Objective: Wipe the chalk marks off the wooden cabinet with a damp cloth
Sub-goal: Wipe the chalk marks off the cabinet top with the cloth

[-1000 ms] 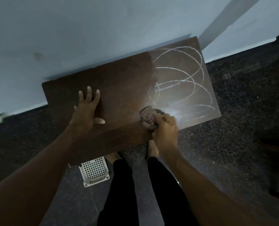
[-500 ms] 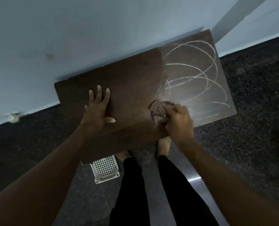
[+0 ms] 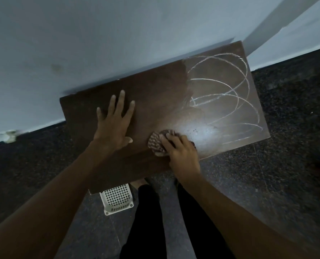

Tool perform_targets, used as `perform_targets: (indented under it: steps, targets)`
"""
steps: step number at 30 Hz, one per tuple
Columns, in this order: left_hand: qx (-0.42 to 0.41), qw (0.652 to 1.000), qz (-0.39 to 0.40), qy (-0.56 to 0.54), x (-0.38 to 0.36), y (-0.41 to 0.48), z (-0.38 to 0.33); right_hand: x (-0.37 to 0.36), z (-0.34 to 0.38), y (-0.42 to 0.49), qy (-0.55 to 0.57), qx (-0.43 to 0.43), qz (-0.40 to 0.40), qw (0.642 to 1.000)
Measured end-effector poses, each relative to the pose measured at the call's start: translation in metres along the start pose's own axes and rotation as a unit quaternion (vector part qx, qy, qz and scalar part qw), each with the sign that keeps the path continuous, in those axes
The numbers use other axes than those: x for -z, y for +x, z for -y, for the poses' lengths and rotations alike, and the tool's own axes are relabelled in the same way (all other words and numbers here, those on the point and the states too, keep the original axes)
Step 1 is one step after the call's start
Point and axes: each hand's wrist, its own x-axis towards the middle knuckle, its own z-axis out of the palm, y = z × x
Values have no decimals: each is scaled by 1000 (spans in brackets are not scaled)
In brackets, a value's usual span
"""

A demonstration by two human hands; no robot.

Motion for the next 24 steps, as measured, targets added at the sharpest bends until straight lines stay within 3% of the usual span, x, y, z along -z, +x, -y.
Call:
perform_targets:
  steps: [6,13,19,24]
  targets:
    - [-76,996,53,19,19,33,4,18,-48,-4,-3,-24,6,1000]
    - [-71,996,51,-26,15,31,6,30,-15,77,35,-185,-35,981]
    - [-66,996,51,-34,17,30,6,14,33,59,50,-56,-11,997]
    - [-65,996,52,-45,16,30,6,-3,4,-14,39,16,24,999]
